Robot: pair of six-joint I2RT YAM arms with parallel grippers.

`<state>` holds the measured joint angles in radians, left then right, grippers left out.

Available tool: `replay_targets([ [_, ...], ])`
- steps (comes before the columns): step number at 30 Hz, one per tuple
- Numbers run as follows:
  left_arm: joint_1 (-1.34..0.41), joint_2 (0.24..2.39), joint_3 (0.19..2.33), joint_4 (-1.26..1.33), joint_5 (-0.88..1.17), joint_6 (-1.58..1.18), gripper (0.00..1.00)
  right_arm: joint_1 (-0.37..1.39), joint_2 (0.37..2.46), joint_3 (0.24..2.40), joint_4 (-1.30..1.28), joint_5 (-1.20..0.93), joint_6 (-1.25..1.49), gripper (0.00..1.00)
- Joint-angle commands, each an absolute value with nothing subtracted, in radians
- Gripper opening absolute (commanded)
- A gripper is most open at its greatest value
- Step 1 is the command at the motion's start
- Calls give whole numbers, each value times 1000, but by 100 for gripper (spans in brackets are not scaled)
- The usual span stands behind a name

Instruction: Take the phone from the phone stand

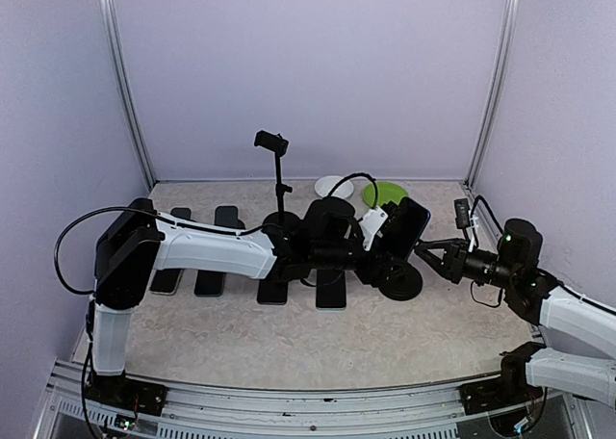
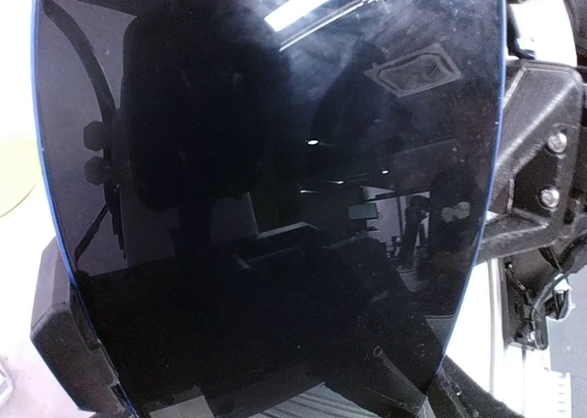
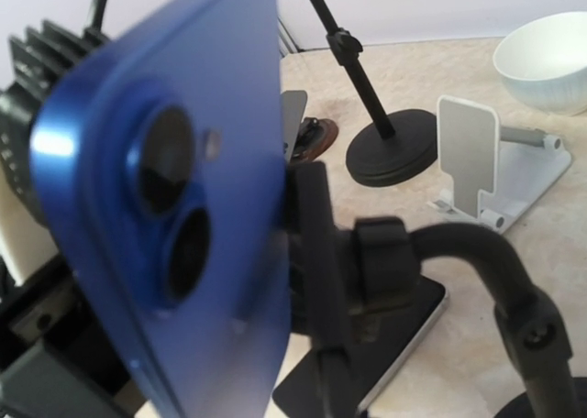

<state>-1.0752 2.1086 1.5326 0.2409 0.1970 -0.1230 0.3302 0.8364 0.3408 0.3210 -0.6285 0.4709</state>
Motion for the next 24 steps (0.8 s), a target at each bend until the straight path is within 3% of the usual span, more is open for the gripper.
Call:
replay_targets([
  [1, -1046, 2076, 1521, 328, 213, -127, 19, 299, 833, 321, 327, -591, 492, 0],
  [18, -1129, 2036, 1524, 384, 519, -103, 19, 299, 914, 320, 490, -558, 529, 0],
  [24, -1133, 2000, 1490, 411, 474, -109, 19, 299, 957, 343, 545, -541, 530, 0],
])
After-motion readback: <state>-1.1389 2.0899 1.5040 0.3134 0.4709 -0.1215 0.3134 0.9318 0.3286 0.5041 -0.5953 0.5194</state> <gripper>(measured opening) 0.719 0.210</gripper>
